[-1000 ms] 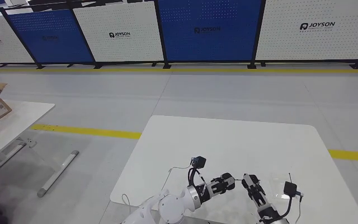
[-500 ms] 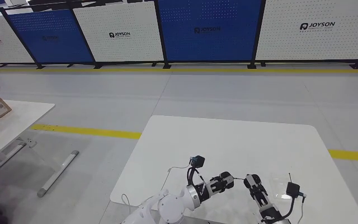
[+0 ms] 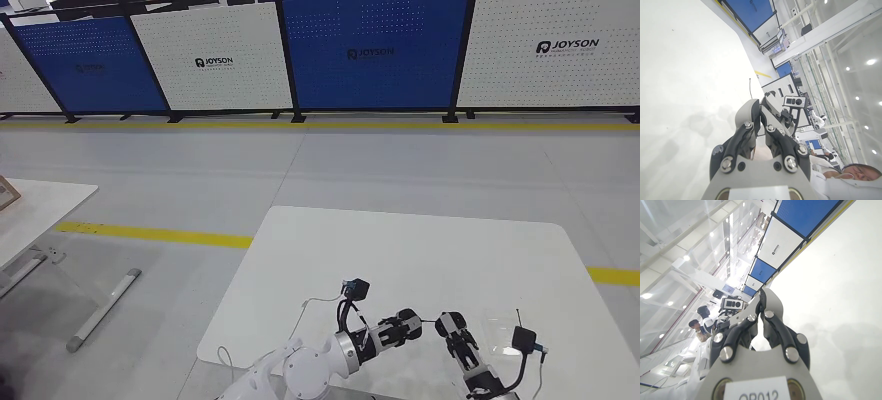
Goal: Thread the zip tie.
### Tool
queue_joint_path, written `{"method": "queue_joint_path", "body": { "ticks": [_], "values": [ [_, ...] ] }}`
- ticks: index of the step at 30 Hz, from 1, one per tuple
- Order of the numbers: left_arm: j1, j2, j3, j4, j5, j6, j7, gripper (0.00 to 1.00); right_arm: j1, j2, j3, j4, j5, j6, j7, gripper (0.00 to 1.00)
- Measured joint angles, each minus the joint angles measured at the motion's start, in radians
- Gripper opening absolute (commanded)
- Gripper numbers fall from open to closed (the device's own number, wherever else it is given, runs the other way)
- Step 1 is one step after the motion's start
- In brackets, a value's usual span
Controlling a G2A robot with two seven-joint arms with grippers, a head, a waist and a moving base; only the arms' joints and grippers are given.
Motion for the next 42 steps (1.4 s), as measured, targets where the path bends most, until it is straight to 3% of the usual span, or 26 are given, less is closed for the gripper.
{"method": "queue_joint_path", "body": {
  "ticks": [7, 9, 12, 34, 39, 42],
  "values": [
    [-0.004, -0.001, 0.004, 0.006, -0.002, 0.0, 0.0, 0.0, 0.0, -0.001, -0.005, -0.003, -0.008, 0.0, 0.006, 0.0],
    [-0.003, -0.001, 0.003, 0.005, -0.002, 0.005, -0.001, 0.27, -0.001, -0.001, -0.003, -0.005, -0.009, -0.001, 0.004, 0.0],
    [-0.004, 0.0, 0.002, 0.002, 0.002, 0.01, -0.008, 0.35, -0.005, 0.0, 0.0, -0.006, -0.014, -0.003, -0.002, 0.0],
    [0.017, 0.006, -0.031, 0.0, -0.011, -0.004, 0.024, 0.24, -0.007, -0.002, 0.012, 0.006, -0.033, 0.018, -0.013, 0.0],
    [0.018, 0.006, -0.033, 0.002, -0.014, -0.003, 0.024, 0.07, -0.007, -0.002, 0.011, 0.006, -0.033, 0.016, -0.009, 0.0],
    [0.019, 0.006, -0.034, 0.003, -0.014, -0.002, 0.024, 0.02, -0.007, -0.003, 0.011, 0.005, -0.034, 0.014, -0.009, 0.0]
  ]
}}
